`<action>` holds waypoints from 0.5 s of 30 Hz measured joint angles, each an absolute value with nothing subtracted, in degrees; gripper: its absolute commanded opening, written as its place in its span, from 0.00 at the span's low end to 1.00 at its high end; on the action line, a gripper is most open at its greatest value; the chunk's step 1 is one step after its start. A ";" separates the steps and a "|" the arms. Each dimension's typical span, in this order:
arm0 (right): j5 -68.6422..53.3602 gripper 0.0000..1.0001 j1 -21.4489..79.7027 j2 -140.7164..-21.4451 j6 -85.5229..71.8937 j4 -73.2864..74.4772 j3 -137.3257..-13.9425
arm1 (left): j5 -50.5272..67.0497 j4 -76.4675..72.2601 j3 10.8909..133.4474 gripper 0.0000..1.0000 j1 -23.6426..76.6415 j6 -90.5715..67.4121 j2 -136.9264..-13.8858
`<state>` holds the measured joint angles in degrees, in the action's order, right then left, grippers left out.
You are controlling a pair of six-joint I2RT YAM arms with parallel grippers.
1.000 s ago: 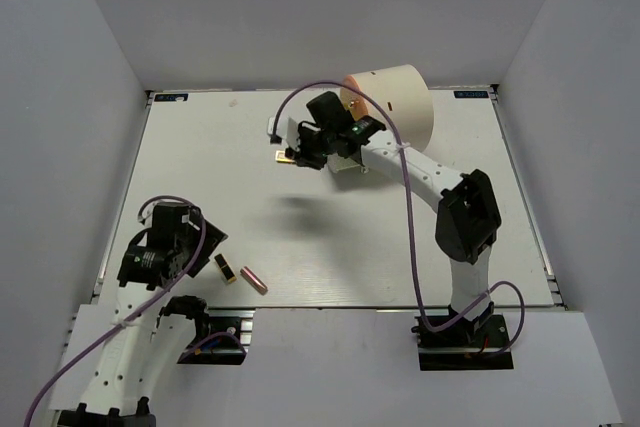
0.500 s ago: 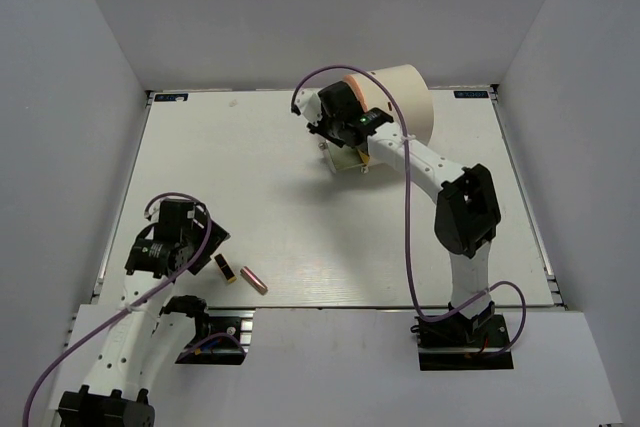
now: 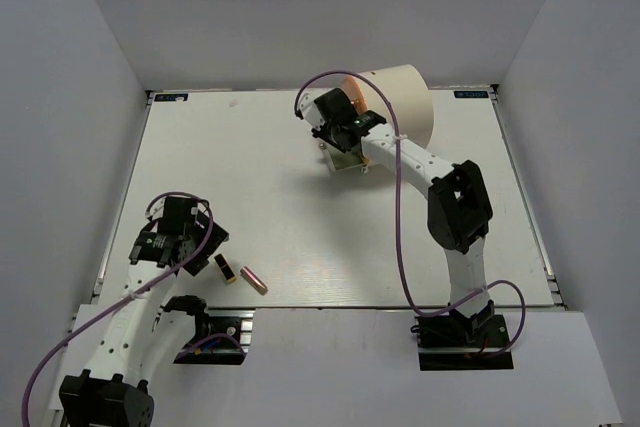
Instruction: Organize the makeup
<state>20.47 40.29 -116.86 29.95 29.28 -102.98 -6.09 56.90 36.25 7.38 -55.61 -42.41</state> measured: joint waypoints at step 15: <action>15.64 0.55 40.51 -118.65 27.92 34.72 -103.42 | -5.67 57.63 36.25 0.82 7.99 -55.77 -51.18</action>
<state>15.64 40.51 -118.65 27.92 34.72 -103.42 -5.67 57.63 36.25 7.99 -55.77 -51.18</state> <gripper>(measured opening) 0.556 0.814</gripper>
